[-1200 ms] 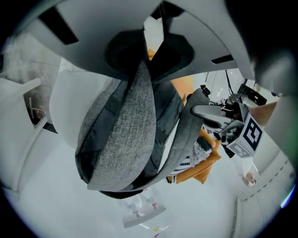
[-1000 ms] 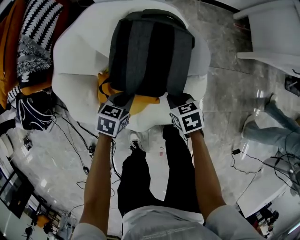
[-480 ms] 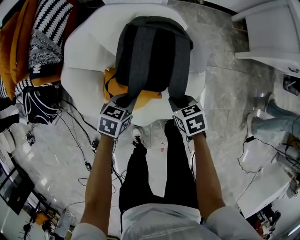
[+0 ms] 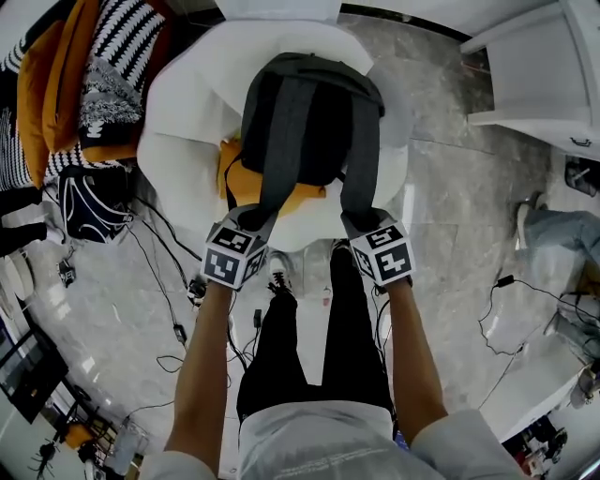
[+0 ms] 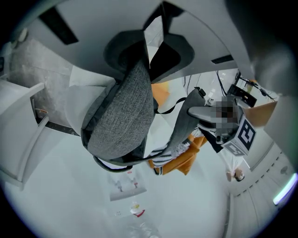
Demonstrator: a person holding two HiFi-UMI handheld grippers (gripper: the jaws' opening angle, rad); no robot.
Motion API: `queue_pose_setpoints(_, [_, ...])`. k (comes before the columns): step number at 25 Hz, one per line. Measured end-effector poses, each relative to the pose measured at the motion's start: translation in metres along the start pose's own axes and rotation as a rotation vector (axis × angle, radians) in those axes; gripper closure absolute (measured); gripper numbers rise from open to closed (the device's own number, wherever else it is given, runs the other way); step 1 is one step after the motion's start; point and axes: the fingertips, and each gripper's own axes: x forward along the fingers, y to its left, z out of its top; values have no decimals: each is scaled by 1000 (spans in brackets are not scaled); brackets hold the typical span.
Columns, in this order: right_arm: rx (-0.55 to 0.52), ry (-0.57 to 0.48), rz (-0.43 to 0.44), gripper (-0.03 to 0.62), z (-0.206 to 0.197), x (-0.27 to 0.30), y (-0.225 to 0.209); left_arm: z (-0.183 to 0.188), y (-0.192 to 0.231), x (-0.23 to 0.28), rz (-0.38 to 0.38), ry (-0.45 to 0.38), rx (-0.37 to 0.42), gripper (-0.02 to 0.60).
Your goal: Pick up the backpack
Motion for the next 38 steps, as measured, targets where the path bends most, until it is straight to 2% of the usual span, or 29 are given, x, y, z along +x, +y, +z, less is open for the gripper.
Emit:
queue_pose_setpoints(10, [-3,-5,-7,559,-9,-37,21,-11,-31,-22,-16,-29,-52,535])
queue_pose_setpoints(23, [-22,-49,-16,559,2,-85,49,-14,-55,-63,-18,-57,-51,535])
queue_pose_setpoints(33, [-26,-78,-29,559,6,-116,60,-1,-82,-87,-60,-115,-77,535])
queue_pose_setpoints(38, [-35,-94,-28,559,10,-127,68,9,-90,-99,-63,-159,-66,535])
